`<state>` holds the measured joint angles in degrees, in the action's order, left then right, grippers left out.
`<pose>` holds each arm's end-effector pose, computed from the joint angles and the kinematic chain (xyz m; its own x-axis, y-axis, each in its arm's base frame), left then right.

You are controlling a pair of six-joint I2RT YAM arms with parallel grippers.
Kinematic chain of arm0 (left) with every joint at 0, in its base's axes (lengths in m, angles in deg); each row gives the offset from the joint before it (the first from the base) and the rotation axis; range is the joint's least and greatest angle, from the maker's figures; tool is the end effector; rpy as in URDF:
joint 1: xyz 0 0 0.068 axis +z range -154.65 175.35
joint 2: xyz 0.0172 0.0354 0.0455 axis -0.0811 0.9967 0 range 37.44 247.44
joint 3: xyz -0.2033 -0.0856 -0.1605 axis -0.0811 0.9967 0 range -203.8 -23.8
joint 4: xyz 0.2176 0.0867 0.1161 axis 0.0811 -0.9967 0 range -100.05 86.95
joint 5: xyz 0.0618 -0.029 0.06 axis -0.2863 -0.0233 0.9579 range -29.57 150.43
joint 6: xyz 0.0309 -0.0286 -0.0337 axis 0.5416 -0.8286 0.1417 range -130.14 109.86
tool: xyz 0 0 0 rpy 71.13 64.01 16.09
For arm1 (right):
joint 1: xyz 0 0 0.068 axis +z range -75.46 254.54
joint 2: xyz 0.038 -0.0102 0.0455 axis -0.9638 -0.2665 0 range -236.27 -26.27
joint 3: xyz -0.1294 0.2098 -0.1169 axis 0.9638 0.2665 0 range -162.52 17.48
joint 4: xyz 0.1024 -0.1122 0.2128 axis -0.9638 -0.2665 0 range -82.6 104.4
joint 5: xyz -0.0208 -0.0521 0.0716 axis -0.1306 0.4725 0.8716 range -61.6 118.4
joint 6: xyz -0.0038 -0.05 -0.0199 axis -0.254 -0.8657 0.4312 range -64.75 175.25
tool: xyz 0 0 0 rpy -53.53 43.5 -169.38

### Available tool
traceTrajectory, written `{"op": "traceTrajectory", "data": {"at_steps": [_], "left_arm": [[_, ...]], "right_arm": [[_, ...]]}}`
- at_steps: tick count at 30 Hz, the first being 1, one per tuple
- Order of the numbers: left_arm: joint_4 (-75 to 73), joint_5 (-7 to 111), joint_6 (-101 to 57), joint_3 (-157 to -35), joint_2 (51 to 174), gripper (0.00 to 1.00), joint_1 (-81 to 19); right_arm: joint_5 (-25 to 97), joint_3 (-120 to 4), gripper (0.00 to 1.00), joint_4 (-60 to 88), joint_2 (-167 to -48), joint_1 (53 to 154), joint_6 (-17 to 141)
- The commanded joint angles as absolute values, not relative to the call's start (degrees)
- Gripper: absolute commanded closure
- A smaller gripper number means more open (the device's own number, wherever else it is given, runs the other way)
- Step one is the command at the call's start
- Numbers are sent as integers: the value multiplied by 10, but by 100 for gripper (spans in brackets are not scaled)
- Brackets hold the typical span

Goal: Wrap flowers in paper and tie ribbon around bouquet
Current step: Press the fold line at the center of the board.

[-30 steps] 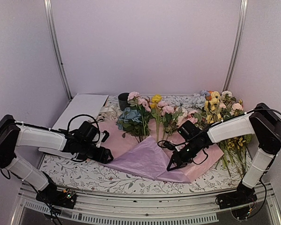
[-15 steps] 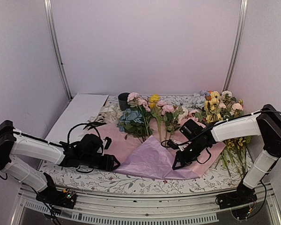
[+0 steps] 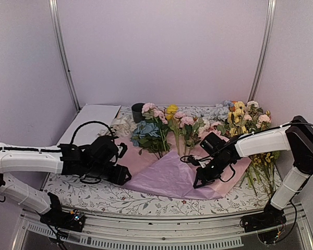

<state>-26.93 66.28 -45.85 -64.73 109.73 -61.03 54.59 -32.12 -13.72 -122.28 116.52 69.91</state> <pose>0.1372 -0.2000 0.1988 -0.8341 0.2058 -0.5118 0.3811 0.8858 -0.2648 0.2038 0.2045 0.1378 -0.8672 -0.4747 -0.1504 -0.4840 0.7322 0.4792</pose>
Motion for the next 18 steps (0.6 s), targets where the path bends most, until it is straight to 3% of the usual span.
{"op": "traceTrajectory", "data": {"at_steps": [1,4,9,13,18], "left_arm": [[-316,667,-354,-746,1194,51,-654],[-296,652,-282,-803,1264,51,-689],[-265,620,-242,-840,1376,55,-667],[-268,586,-269,-800,1391,55,-654],[-235,538,-313,-742,1386,56,-654]], "right_arm": [[571,-329,100,-120,-1231,1163,727],[582,-342,100,-127,-1232,1163,729],[579,-353,100,-140,-1231,1162,735],[551,-360,100,-176,-1232,1162,737],[497,-384,83,-246,-1195,1162,741]]}}
